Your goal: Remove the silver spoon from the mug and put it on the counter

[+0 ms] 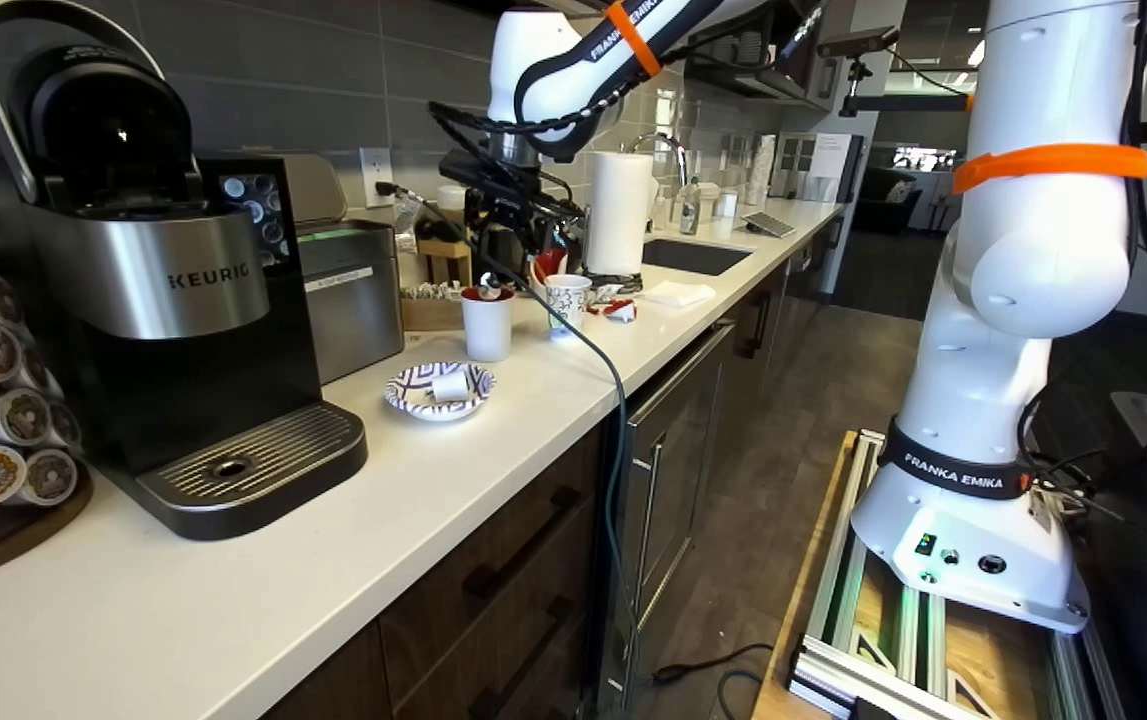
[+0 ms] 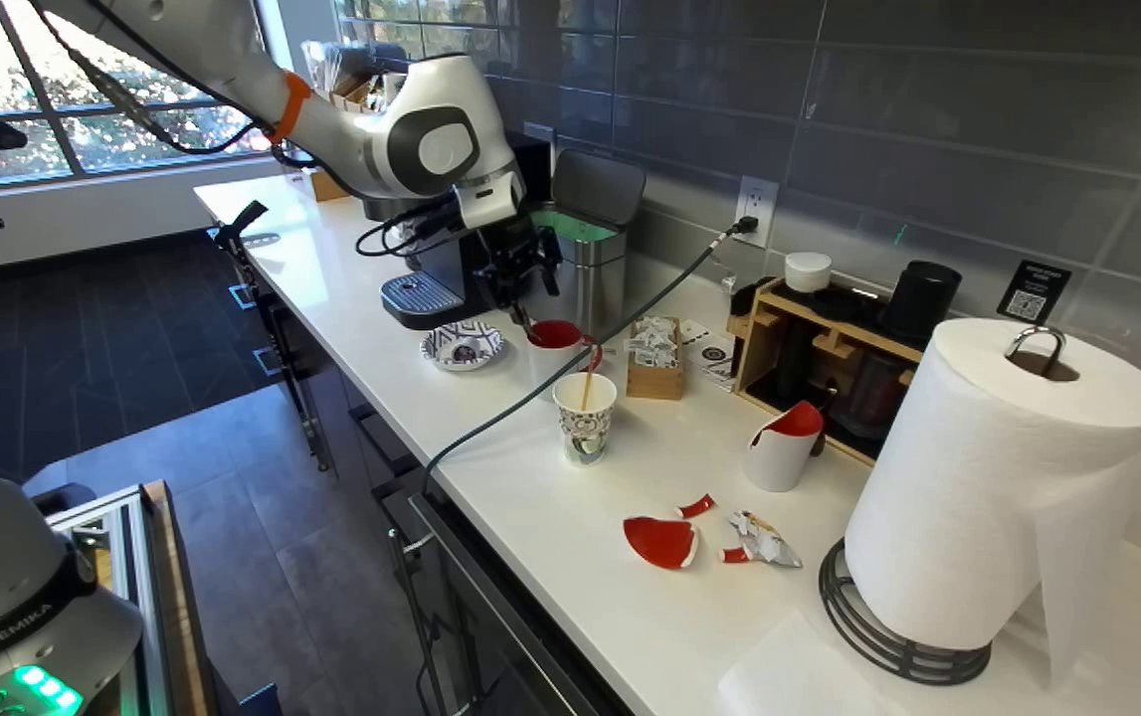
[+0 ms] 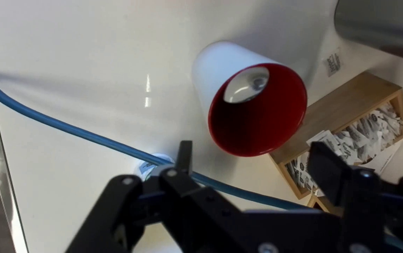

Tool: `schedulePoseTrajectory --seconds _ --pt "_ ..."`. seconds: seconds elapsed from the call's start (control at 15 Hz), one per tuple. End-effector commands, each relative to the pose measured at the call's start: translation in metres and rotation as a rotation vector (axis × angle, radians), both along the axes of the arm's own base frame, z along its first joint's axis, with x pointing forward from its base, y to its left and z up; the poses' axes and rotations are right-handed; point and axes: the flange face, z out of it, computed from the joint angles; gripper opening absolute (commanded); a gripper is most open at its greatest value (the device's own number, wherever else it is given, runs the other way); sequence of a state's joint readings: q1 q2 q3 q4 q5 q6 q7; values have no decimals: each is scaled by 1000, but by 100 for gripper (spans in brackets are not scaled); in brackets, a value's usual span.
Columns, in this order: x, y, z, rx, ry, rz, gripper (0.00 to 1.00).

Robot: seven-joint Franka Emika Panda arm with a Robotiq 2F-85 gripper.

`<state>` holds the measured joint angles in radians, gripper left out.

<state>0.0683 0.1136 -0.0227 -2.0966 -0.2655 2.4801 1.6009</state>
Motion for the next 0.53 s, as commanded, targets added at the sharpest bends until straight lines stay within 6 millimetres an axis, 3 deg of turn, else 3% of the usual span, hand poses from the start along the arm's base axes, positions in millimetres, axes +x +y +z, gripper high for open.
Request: schedulePoseTrajectory --seconds 0.0,0.2,0.47 --pt "-1 0 2 3 -2 -5 91" --pt "-2 0 2 5 -3 -11 98" --pt "5 -8 -1 98 41 -223 100"
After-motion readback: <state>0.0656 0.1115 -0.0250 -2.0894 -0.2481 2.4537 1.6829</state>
